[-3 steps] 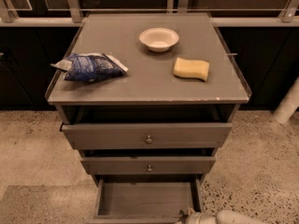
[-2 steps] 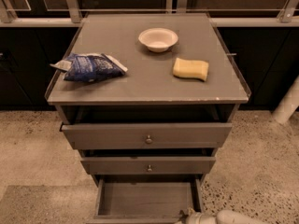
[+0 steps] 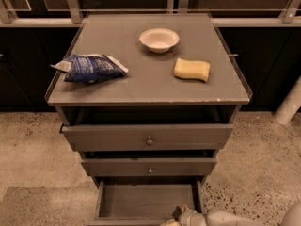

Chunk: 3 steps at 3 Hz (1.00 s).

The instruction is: Close bottom drawer

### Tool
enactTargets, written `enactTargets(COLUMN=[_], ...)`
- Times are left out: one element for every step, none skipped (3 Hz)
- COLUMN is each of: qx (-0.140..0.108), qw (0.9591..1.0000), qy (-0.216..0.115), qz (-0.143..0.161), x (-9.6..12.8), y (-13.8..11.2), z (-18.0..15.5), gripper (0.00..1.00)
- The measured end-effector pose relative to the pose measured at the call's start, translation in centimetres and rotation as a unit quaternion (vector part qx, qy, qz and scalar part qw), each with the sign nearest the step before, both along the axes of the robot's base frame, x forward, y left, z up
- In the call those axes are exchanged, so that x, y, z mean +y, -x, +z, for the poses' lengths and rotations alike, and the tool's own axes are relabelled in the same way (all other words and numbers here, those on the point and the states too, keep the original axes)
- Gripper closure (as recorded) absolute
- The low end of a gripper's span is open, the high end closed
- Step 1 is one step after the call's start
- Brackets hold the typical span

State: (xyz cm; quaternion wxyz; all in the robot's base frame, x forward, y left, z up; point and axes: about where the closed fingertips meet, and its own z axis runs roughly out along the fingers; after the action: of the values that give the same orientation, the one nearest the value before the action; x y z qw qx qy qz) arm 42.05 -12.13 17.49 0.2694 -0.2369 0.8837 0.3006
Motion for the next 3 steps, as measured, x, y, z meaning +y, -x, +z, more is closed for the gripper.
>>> enactTargets(qx=[-0.001, -0.014, -0.014], qw=[1.0, 0.9996, 0.9996], qy=[0.003, 0.02, 0.02], qz=[-0.002, -0.013, -0.013], x=[0.03, -0.09, -0.09], y=[-0.14, -0.87, -0.87], z=[-0.04, -0.97, -0.78], gripper=[0.0, 0.0, 0.0])
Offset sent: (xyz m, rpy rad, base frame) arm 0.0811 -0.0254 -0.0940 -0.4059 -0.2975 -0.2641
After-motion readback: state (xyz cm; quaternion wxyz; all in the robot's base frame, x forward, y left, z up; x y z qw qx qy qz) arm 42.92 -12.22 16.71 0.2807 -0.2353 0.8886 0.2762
